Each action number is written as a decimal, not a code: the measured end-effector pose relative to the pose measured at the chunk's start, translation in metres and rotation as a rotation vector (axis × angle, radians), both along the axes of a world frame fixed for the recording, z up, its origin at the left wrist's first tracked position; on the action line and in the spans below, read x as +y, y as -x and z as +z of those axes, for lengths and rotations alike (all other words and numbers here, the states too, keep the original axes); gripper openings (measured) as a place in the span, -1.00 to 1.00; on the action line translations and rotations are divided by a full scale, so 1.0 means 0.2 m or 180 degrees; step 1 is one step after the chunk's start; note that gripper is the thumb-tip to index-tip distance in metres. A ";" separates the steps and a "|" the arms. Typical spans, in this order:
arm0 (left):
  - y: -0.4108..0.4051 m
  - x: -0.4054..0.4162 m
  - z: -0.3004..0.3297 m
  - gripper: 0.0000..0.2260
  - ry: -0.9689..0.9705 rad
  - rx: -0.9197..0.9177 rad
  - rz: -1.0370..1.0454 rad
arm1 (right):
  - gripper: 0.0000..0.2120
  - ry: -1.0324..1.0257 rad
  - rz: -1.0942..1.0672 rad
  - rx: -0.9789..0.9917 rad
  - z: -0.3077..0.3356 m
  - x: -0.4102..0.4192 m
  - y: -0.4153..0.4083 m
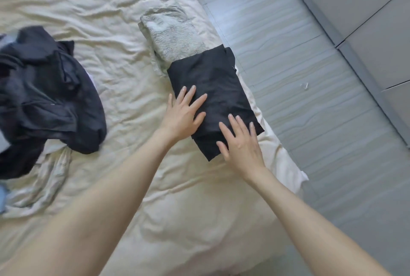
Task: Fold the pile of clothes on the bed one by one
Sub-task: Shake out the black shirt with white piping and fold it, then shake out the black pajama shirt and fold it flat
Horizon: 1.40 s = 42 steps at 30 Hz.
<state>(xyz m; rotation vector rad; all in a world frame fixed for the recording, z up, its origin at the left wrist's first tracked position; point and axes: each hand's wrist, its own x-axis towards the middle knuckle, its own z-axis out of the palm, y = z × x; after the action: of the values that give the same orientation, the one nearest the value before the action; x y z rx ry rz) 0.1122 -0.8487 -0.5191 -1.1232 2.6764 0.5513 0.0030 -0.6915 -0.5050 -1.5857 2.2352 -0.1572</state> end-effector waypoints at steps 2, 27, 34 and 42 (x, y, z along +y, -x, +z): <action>-0.17 0.19 0.03 -0.51 -0.0287 0.0101 0.0462 | -0.51 0.0146 0.0316 -0.0037 0.07 0.06 -0.08; -2.17 0.47 -0.28 -0.31 -0.0743 -0.0750 0.2155 | -0.49 -0.0876 0.1749 0.0031 -0.25 -0.42 -1.53; -2.34 0.22 -0.65 0.03 -0.0634 -0.1035 0.2208 | -0.44 0.0163 0.1239 0.0348 -0.43 -1.06 -1.71; -2.32 0.17 -0.75 0.08 -0.0731 -0.1164 0.2285 | -0.66 0.0073 0.0581 0.0378 -0.55 -1.39 -1.80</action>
<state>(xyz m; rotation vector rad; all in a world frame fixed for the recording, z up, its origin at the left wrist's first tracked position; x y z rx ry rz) 0.5770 -0.8144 -0.6697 -1.8852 1.8082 0.6508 0.3622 -0.9689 -0.6151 -1.8453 2.1670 -0.0387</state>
